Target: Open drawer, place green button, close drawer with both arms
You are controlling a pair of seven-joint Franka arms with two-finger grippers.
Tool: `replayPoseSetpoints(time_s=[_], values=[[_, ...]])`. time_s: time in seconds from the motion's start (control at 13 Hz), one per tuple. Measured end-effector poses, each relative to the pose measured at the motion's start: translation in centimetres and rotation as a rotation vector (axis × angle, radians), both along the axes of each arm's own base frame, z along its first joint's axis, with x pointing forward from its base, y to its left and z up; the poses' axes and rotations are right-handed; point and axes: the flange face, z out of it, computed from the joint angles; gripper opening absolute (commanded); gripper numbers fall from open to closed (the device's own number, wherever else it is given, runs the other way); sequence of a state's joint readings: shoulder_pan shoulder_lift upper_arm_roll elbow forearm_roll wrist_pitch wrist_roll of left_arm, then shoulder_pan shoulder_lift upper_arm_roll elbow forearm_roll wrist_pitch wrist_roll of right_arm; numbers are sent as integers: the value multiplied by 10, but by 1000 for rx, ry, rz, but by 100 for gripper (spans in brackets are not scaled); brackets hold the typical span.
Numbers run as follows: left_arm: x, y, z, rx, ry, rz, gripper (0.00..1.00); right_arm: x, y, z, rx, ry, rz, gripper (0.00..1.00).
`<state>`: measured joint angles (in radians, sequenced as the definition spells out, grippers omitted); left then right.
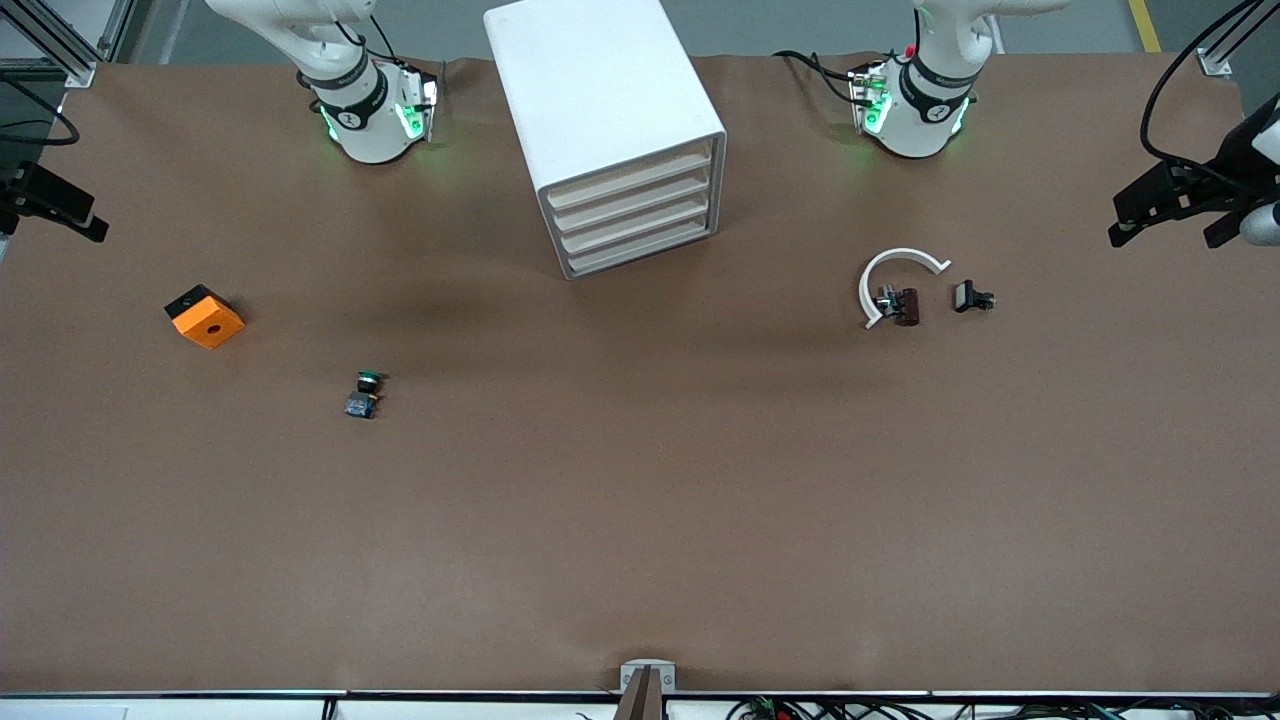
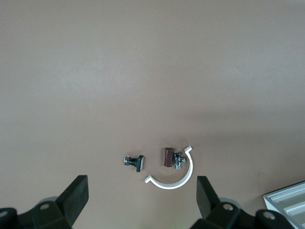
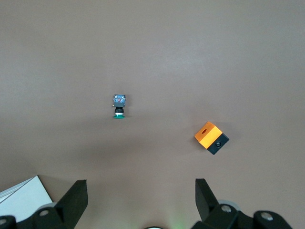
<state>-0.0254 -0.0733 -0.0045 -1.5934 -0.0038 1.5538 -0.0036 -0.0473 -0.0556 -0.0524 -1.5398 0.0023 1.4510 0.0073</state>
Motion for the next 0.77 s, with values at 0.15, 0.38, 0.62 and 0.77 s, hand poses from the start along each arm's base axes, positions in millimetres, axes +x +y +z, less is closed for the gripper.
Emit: replayPoseSetpoints(time_s=[0.15,0.38,0.62,0.77], values=[[0,0,0,0,0,0,100,0,0,0,0,0,0,100],[1,0,-2,0,4,-2,100,0,0,0,0,0,0,100],[10,-8,-19,-7,38,-19,100,0,0,0,0,-2,0,100],[23,-21,-45,-19,78,-52,100,0,-1,0,0,-2,-1,100]])
